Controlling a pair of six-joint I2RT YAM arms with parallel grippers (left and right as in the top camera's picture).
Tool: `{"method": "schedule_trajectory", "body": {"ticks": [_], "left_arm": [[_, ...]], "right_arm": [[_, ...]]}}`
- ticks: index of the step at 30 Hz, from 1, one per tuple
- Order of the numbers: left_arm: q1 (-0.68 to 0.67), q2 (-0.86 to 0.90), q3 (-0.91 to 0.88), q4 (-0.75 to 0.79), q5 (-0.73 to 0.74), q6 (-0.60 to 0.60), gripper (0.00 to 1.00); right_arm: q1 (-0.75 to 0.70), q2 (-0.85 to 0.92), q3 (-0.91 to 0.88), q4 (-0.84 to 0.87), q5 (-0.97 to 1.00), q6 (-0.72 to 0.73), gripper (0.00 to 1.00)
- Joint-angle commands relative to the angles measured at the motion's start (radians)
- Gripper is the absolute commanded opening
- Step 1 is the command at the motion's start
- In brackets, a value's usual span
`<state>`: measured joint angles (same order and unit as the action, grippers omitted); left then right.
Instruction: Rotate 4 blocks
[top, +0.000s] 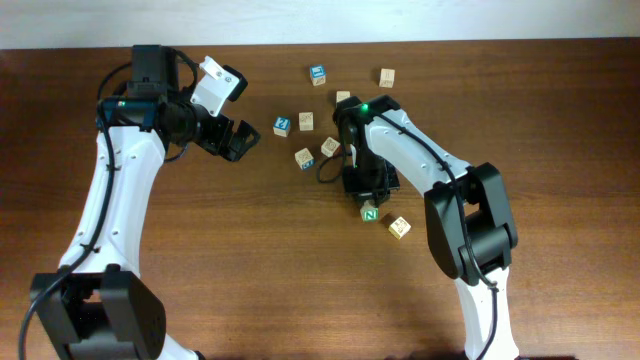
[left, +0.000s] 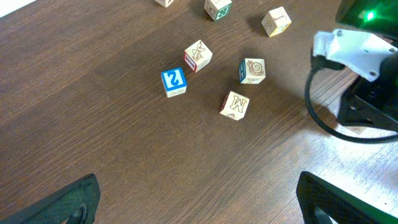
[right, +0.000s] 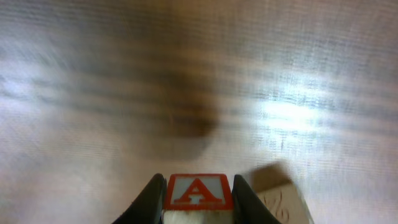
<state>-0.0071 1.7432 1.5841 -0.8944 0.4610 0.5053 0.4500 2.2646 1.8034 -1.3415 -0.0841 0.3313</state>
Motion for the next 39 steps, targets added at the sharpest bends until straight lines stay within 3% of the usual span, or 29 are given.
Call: {"method": "schedule_trajectory", "body": {"ticks": [1,6,11,15,19,21,24,28,31,39], "left_arm": [[-0.003,-0.002,0.021,-0.001,0.017,0.016,0.99],[-0.003,-0.002,0.020,-0.001,0.017,0.016,0.99],[-0.003,-0.002,0.021,-0.001,0.018,0.016,0.99],[-0.003,-0.002,0.021,-0.001,0.017,0.016,0.99],[-0.003,-0.002,0.021,-0.001,0.017,0.016,0.99],[-0.003,-0.002,0.021,-0.001,0.017,0.016,0.99],[-0.003,-0.002,0.021,-0.001,0.017,0.016,0.99],[-0.003,-0.002,0.021,-0.001,0.018,0.016,0.99],[-0.003,-0.002,0.021,-0.001,0.017,0.016,0.99],[-0.003,-0.002,0.021,-0.001,0.017,0.016,0.99]], "right_arm": [[0.009,-0.014,0.012,-0.057,0.036,-0.006,0.23],[0.015,-0.014,-0.027,-0.091,0.036,-0.006,0.24],[0.016,-0.014,-0.027,-0.083,0.036,-0.006,0.39],[0.014,-0.014,-0.022,-0.073,0.036,-0.007,0.43],[0.013,-0.014,0.129,-0.063,0.080,-0.018,0.43],[0.013,-0.014,0.256,0.000,0.145,-0.017,0.44],[0.009,-0.014,0.300,0.167,0.275,0.045,0.47],[-0.038,0.015,0.287,0.330,0.290,0.168,0.50],[-0.082,0.063,0.287,0.408,0.215,0.183,0.51],[-0.136,0.184,0.287,0.451,0.227,0.230,0.53]]}}
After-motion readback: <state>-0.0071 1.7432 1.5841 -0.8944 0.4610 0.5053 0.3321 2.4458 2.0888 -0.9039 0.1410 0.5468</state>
